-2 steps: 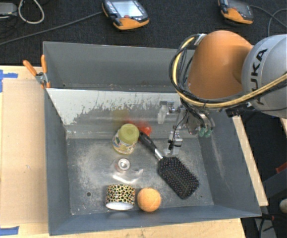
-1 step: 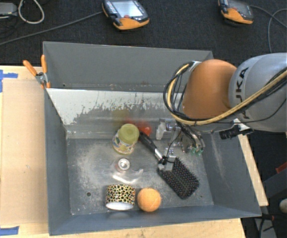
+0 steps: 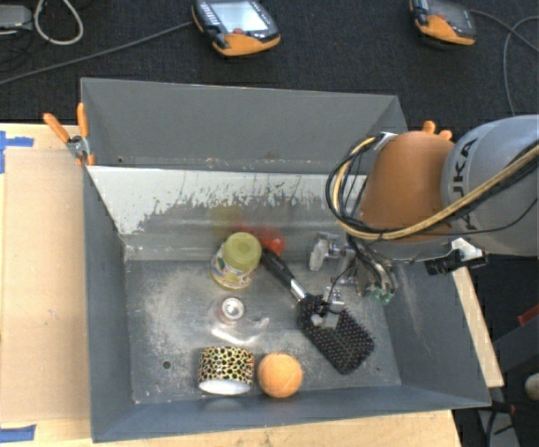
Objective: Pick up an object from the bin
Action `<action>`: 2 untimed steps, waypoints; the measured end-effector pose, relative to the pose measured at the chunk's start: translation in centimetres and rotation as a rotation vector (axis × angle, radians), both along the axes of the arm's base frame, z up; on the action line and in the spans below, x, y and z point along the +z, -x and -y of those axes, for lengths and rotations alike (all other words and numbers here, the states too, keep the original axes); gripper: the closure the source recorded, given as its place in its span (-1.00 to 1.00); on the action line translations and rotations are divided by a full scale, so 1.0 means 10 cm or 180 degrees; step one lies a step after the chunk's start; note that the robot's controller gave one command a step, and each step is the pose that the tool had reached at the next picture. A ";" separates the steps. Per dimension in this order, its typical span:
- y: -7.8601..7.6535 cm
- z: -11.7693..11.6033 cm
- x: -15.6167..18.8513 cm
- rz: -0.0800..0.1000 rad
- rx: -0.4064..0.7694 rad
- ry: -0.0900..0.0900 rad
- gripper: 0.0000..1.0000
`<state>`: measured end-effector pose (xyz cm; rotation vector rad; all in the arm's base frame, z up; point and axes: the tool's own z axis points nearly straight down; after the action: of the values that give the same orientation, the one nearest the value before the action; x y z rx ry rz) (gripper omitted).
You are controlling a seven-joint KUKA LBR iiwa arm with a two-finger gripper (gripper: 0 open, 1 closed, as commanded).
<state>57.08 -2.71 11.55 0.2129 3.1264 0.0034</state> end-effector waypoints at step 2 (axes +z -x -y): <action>0.29 0.08 -0.28 0.0002 -0.0328 -0.0004 1.00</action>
Offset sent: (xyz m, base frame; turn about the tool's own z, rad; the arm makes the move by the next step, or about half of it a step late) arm -0.0292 -0.0100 -0.0268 0.1081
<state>54.14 -3.53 8.76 0.3734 3.1106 0.0050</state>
